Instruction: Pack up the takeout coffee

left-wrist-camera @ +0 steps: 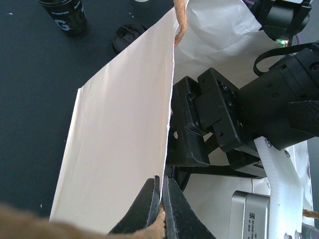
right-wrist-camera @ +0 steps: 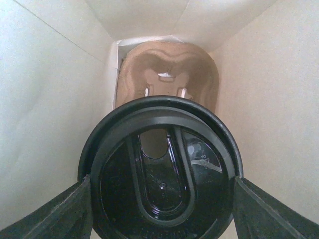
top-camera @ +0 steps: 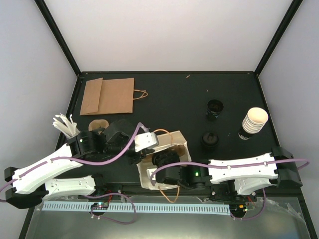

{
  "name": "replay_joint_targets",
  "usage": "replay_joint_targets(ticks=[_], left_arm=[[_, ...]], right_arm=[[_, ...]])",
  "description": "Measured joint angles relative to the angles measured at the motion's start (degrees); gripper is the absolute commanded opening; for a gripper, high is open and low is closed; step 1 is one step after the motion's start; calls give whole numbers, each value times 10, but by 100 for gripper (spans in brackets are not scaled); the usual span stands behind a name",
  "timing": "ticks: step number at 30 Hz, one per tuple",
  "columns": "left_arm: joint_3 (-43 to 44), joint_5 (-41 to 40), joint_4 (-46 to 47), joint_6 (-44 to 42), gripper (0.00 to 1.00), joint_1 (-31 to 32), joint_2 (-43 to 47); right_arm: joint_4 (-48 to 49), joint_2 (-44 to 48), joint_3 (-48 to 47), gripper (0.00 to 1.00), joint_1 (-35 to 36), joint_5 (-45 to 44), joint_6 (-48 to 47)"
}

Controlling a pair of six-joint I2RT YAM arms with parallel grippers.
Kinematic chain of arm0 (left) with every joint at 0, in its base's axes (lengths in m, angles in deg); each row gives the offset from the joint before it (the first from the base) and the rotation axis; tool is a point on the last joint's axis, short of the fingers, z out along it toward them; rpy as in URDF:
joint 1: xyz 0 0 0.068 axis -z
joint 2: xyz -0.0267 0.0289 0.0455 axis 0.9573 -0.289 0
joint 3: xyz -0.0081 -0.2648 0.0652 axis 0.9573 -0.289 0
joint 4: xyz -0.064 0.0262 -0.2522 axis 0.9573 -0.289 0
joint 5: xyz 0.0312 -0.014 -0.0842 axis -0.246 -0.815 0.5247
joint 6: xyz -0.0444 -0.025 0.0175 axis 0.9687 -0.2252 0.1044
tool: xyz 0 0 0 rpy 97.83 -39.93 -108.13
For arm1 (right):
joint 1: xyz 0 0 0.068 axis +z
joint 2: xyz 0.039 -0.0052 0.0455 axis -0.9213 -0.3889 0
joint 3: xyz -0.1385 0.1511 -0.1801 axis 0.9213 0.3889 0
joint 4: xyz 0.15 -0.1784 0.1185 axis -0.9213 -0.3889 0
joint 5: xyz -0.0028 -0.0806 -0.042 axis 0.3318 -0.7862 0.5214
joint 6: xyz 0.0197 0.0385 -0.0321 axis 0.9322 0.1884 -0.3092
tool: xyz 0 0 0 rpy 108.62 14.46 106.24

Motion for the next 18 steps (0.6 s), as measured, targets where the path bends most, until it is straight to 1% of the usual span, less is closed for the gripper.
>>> replay_joint_targets(ticks=[13, 18], left_arm=[[0, 5, -11, 1, 3, 2, 18], [0, 9, -13, 7, 5, 2, 19]], right_arm=[[21, 0, 10, 52, 8, 0, 12], [25, 0, 13, 52, 9, -1, 14]])
